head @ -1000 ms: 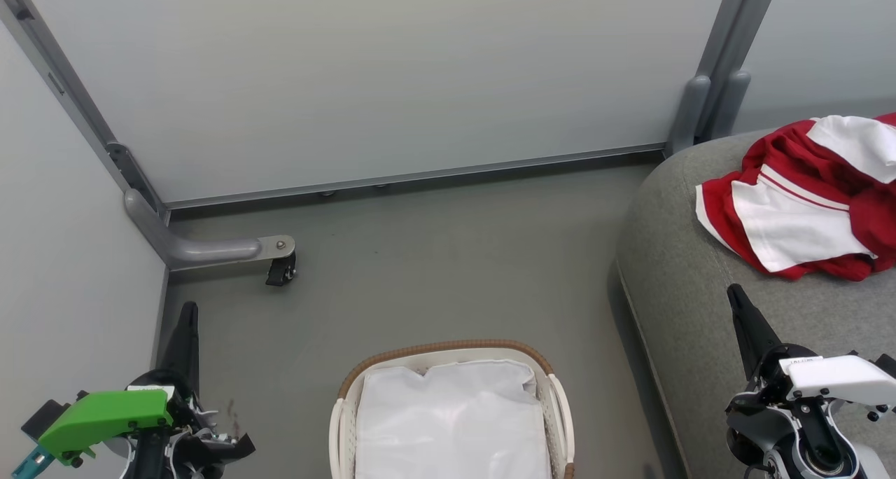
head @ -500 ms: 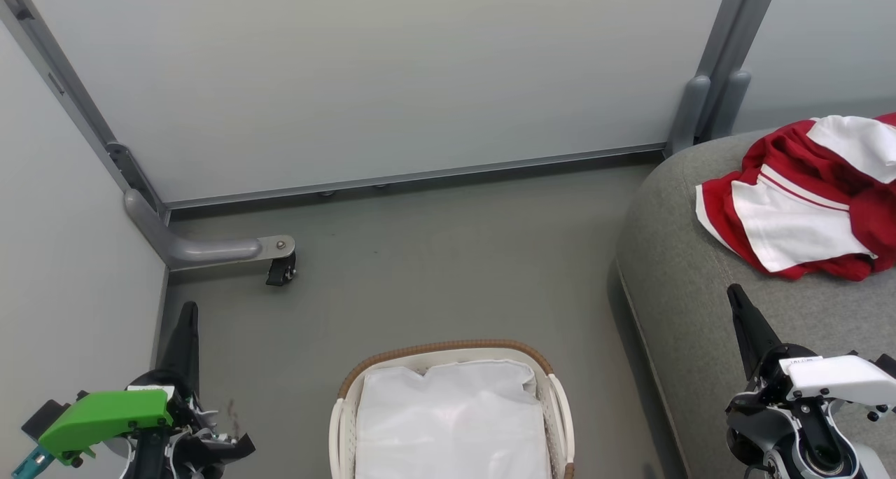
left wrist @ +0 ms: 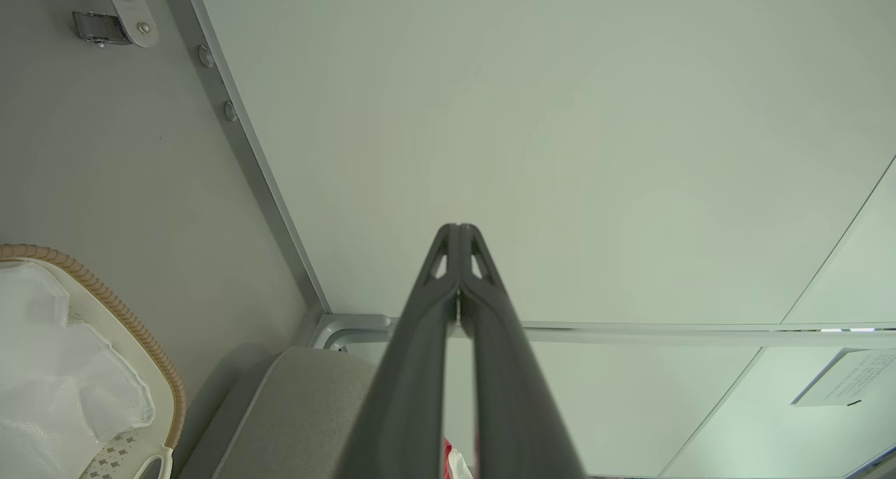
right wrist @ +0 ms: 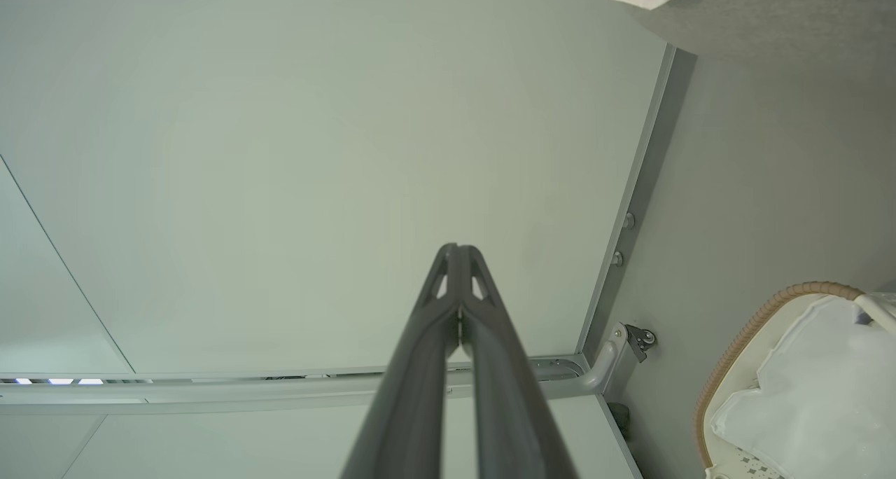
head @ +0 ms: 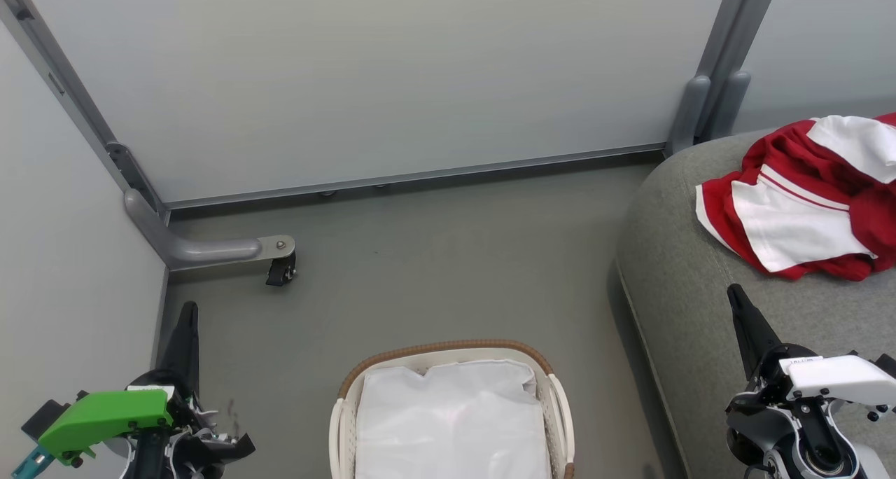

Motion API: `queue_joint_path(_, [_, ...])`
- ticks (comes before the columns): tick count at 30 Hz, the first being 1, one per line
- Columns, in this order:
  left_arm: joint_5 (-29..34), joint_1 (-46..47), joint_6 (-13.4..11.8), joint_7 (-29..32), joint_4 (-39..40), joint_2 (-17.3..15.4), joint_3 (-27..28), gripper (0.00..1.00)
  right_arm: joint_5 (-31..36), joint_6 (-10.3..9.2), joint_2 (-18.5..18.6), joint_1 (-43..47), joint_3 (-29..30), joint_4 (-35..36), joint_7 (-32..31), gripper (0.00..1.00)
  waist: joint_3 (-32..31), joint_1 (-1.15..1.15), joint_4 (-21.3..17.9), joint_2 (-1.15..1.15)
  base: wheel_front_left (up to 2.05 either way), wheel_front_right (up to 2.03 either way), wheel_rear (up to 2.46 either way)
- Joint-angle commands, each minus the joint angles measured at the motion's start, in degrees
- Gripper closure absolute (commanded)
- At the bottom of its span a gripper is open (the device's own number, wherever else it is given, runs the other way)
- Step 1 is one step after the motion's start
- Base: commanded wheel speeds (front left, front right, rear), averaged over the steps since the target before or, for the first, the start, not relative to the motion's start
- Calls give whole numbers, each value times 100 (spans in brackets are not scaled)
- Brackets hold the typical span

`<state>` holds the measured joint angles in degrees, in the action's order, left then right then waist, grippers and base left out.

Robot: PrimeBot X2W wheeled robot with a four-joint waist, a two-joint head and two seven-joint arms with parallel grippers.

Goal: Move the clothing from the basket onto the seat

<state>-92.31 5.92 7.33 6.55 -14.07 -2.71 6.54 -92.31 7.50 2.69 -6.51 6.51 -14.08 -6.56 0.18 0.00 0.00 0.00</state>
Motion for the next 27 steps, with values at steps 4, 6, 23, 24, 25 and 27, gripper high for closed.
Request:
queue_joint_path(4, [-20,59,34,16,10,-31,12,100,-20,-2,36,58,11,19,-16,100,0,0,0,0,0,0,0])
queue_joint_path(6, [-20,59,34,16,10,-31,11,100,-20,-2,36,58,11,19,-16,100,0,0,0,0,0,0,0])
queue_joint_path(23, [-20,59,34,16,10,-31,12,100,-20,-2,36,59,11,18,-16,100,0,0,0,0,0,0,0])
queue_joint_path(24, [-20,59,34,16,10,-31,12,100,-20,-2,36,59,11,18,-16,100,0,0,0,0,0,0,0])
queue_joint_path(25, [-20,59,34,16,10,-31,12,100,-20,-2,36,59,11,18,-16,100,0,0,0,0,0,0,0])
queue_joint_path(27, [-20,59,34,16,10,-31,12,100,-20,-2,36,59,11,18,-16,100,0,0,0,0,0,0,0])
